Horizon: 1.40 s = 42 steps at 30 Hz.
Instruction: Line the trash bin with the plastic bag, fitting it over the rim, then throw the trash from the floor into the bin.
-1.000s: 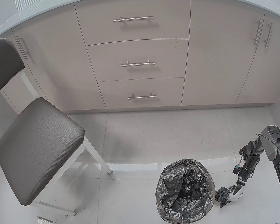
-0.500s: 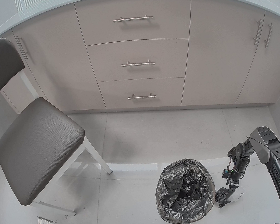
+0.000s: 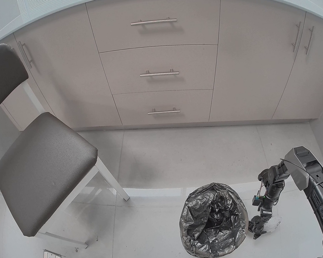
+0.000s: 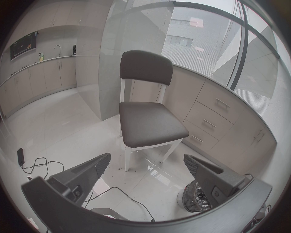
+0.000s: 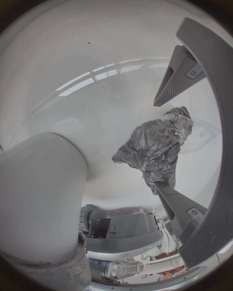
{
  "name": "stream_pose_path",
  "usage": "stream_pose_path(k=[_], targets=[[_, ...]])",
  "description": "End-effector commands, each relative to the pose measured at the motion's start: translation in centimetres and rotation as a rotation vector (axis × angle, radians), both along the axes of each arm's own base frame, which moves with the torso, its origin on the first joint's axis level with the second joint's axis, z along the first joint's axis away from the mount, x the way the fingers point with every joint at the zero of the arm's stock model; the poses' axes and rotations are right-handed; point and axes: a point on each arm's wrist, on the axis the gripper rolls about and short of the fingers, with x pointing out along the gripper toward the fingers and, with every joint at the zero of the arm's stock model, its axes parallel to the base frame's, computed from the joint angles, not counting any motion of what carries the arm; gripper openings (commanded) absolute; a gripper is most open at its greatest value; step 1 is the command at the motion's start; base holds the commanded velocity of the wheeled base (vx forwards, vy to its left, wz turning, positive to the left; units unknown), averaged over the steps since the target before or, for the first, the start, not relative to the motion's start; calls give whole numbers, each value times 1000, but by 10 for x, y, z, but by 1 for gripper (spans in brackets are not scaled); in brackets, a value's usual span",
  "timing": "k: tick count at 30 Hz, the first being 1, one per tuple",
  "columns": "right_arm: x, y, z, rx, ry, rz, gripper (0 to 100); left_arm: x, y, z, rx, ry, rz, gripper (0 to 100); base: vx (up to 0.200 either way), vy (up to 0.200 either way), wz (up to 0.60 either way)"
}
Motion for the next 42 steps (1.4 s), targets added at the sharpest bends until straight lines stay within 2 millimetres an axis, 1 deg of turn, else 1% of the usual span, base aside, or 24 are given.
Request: stream_pose_path(k=[1, 10, 16, 26, 32, 34, 36, 39, 42], targets=[[2, -4, 0, 0, -16, -12, 100, 1, 0, -1, -4, -5, 4, 100, 0, 0, 0], [1, -5, 0, 1, -17, -14, 100, 3, 0, -4, 2, 13, 0, 100, 0, 0, 0], [2, -3, 0, -1, -18, -11, 100, 3, 1, -5, 2, 14, 1, 100, -200, 0, 0], [1, -6, 0, 5, -16, -23, 100, 3, 1, -5, 0, 15, 2, 100, 0, 0, 0], [1, -11, 0, 4, -17, -35, 100, 3, 1, -5, 0, 15, 2, 100, 0, 0, 0], [3, -12, 0, -1, -36, -37, 100, 3, 1, -6, -1, 17, 0, 100, 0, 0, 0], [8, -12, 0, -6, -89, -35, 100, 3, 1, -6, -1, 17, 0, 100, 0, 0, 0], [25, -8, 1, -19, -245, -23, 100, 3, 1, -6, 1, 17, 0, 100, 0, 0, 0], [31, -4, 3, -25, -304, -16, 100, 3, 1, -6, 1, 17, 0, 100, 0, 0, 0]])
